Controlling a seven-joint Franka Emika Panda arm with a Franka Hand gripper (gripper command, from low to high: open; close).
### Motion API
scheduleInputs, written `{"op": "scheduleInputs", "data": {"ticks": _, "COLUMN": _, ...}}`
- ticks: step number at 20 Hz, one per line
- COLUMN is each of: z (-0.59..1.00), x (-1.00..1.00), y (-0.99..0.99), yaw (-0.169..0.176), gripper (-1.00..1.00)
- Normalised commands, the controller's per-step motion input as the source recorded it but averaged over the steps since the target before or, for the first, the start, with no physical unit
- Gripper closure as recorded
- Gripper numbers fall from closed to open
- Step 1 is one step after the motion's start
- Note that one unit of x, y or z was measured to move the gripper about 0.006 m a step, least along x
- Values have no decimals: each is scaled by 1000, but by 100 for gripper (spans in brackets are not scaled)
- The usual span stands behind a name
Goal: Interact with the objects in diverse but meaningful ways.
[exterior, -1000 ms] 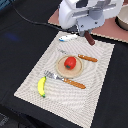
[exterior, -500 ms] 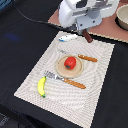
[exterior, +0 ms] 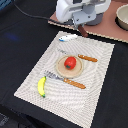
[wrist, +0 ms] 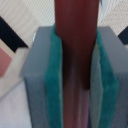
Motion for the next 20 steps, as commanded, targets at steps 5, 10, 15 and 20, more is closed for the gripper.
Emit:
{"op": "scheduleInputs", "data": {"ticks": 5, "z": -59, "x": -980, "y": 565, "yaw": 6, "gripper": 100}}
{"op": "scheduleInputs", "data": {"ticks": 10, "z": -121, "x": -974, "y": 518, "yaw": 15, "gripper": 100}}
{"op": "scheduleInputs", "data": {"ticks": 15, "z": -147, "x": -950, "y": 520, "yaw": 15, "gripper": 100}}
{"op": "scheduleInputs", "data": {"ticks": 20, "z": -181, "x": -957, "y": 541, "yaw": 10, "gripper": 100}}
